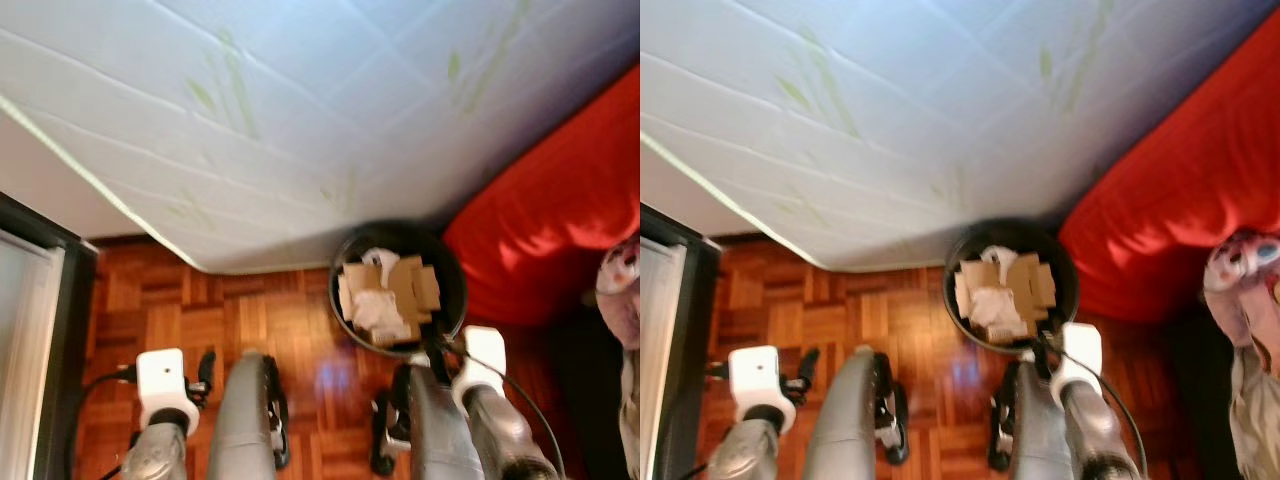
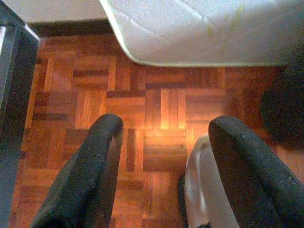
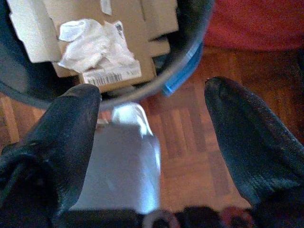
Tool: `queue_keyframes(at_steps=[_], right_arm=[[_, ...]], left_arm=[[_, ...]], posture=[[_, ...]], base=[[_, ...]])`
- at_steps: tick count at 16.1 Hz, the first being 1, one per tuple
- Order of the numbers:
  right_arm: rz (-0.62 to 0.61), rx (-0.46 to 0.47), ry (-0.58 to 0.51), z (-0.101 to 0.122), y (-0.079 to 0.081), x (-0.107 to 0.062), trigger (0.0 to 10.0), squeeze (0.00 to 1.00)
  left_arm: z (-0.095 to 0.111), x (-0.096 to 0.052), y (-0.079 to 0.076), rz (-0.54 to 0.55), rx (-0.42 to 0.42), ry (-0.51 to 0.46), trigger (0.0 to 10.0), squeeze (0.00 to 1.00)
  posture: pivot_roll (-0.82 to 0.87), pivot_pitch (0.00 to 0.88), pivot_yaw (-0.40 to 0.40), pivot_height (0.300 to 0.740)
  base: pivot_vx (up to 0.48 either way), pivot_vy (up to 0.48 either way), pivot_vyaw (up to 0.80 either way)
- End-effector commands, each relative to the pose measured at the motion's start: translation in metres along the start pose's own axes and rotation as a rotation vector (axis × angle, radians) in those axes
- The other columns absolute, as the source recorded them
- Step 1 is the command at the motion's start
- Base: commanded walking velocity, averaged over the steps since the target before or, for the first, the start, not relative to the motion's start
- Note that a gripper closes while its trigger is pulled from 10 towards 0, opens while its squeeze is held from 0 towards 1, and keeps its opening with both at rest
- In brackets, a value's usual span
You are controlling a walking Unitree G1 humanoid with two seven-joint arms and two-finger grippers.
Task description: Clean up the room
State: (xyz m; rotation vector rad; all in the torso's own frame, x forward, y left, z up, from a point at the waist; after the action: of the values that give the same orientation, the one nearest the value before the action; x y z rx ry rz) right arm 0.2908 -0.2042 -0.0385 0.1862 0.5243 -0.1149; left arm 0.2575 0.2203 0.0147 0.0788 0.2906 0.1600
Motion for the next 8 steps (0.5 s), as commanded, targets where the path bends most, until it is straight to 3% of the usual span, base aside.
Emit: queue_keyframes(at_steps=[1, 5, 8], right_arm=[[-0.043, 0.019, 0.080, -0.031, -0.016, -0.013, 10.0, 0.00], [-0.063, 0.034, 0.140, -0.048, -0.015, -0.019, 10.0, 0.00], [-0.060, 0.030, 0.161, -0.051, -0.012, -0.019, 10.0, 0.00]], left_arm=[[-0.037, -0.010, 0.008, 0.024, 0.007, 0.117, 10.0, 0.00], [-0.075, -0.006, 0.008, 0.038, 0.011, 0.269, 10.0, 0.00], [-0.088, -0.005, 0.004, 0.044, 0.003, 0.329, 10.0, 0.00]], posture=[[0.08, 0.224, 0.014, 0.660], [0.02, 0.089, 0.014, 0.710], [0.01, 0.031, 0.002, 0.740]], base=[[0.000, 0.000, 0.00], [0.000, 0.000, 0.00], [0.000, 0.000, 0.00]])
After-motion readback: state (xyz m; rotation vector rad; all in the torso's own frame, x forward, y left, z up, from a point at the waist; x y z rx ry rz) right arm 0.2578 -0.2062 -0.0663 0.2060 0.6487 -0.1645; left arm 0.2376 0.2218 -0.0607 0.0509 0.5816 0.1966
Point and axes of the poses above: a point about 5 cm out from each wrist's last joint towards the gripper, its own x axis pointing out of the wrist towards the gripper, its own z axis along the axis of the wrist's last joint, y = z × x, the point moved 3 cm from there along x, pointing out of the wrist towards the gripper, and after that the axes turned 5 degrees about x, right-handed, at the moved point
